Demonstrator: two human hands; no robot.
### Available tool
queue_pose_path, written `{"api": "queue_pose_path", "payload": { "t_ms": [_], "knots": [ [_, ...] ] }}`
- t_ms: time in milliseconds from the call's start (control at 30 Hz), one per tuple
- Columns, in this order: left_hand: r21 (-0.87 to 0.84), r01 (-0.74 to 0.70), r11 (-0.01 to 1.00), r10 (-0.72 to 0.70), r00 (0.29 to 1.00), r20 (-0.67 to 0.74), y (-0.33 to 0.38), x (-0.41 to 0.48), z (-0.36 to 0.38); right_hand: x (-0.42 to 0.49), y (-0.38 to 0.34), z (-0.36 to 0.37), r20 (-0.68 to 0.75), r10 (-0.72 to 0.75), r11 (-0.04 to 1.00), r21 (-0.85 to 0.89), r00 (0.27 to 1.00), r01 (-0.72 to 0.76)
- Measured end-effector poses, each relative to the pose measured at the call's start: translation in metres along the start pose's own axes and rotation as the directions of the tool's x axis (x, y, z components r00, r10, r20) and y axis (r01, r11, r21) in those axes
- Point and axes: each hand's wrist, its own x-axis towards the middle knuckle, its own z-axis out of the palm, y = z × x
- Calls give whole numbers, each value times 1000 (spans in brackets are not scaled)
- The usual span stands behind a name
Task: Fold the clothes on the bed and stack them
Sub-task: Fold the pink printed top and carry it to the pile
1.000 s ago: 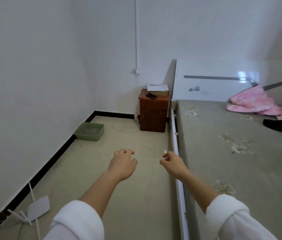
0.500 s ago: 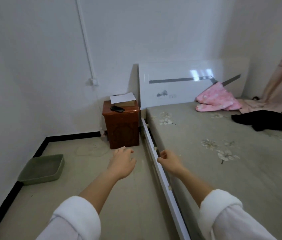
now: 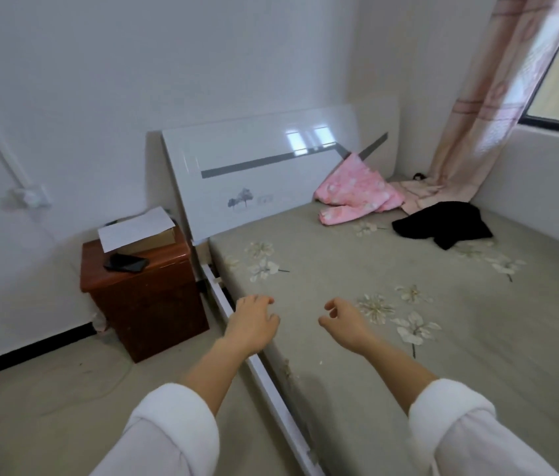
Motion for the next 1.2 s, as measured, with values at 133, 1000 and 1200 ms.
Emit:
{"api": "queue_pose_path", "payload": {
  "t_ms": [133,1000,1200],
  "knots": [
    [1,-40,999,40,997,60,11,104,-5,88,0,-20,7,82,996,19,997,-82],
    [112,-331,937,260,875,409,-48,775,36,636,16,-23,-137,606,782,285,784,-554],
    [70,-335,940,265,842,469,-85,887,118,744,50,22,-140,585,805,218,799,-551]
  ]
}}
